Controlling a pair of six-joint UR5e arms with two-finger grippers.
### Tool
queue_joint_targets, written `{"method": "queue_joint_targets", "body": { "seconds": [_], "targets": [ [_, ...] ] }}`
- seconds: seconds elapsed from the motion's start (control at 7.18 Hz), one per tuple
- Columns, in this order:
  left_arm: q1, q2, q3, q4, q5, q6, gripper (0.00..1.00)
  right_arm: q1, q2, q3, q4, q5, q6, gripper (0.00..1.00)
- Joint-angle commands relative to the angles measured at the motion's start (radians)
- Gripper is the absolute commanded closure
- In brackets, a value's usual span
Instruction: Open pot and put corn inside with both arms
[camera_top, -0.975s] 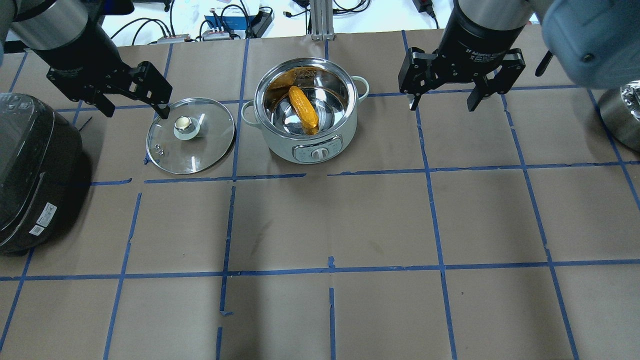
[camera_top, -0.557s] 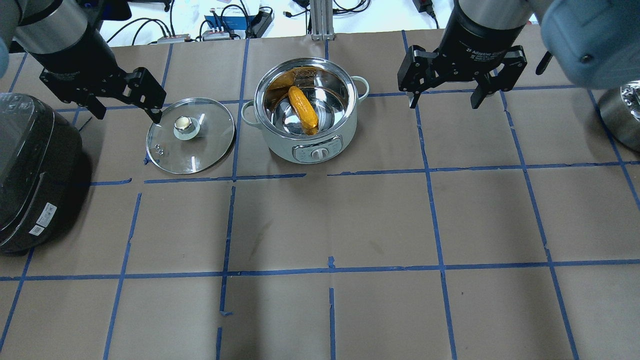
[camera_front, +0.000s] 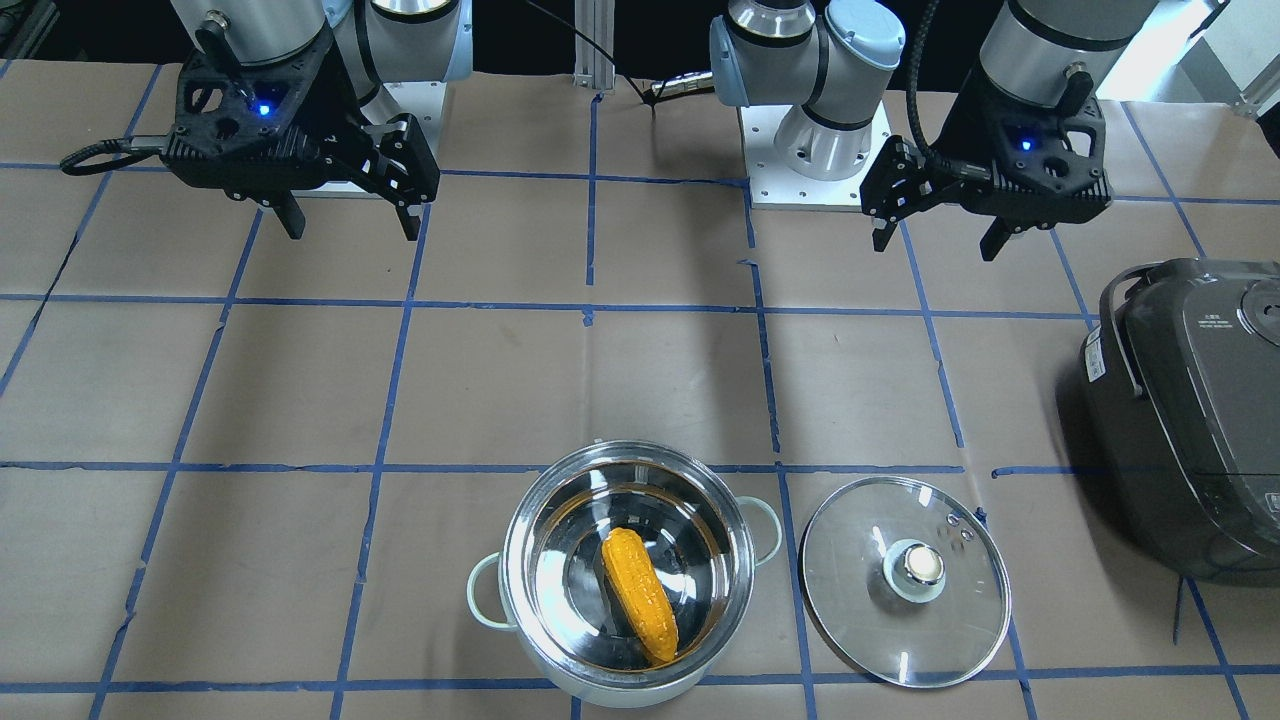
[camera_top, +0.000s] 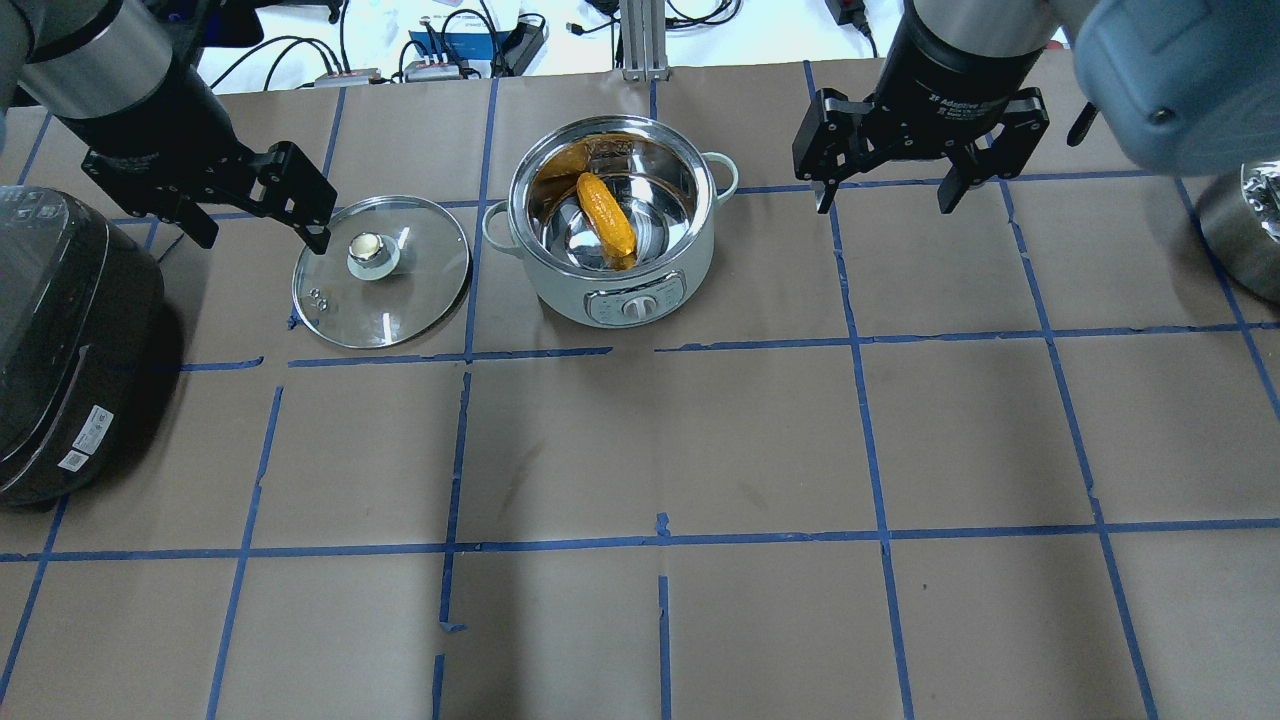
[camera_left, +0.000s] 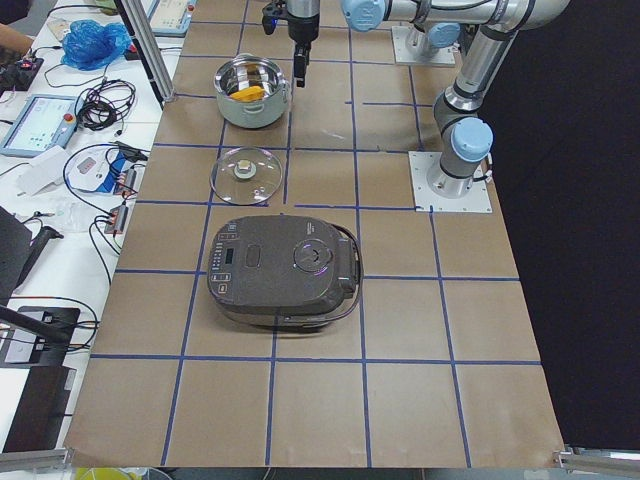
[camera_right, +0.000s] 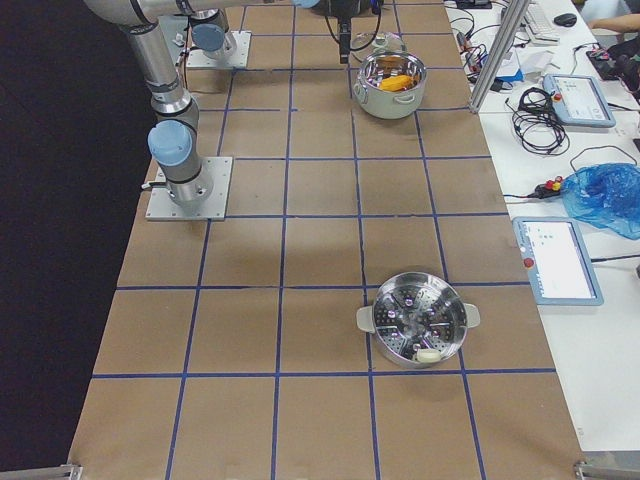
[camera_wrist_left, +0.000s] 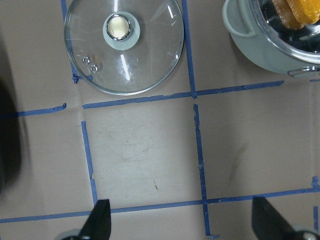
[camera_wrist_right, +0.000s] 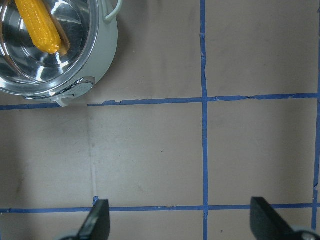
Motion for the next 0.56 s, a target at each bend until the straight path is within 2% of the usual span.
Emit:
{"method": "queue_joint_targets", "body": {
  "seconds": [0.0, 0.42],
  "targets": [
    [0.001, 0.008, -0.02, 0.001, -0.008, 0.004, 0.0, 0.001, 0.0, -0.001, -0.004, -0.001, -0.002, 0.0],
    [0.003, 0.008, -0.025, 0.0, -0.007, 0.006, 0.0, 0.001, 0.001, 0.001, -0.002, -0.001, -0.002, 0.0]
  ]
}}
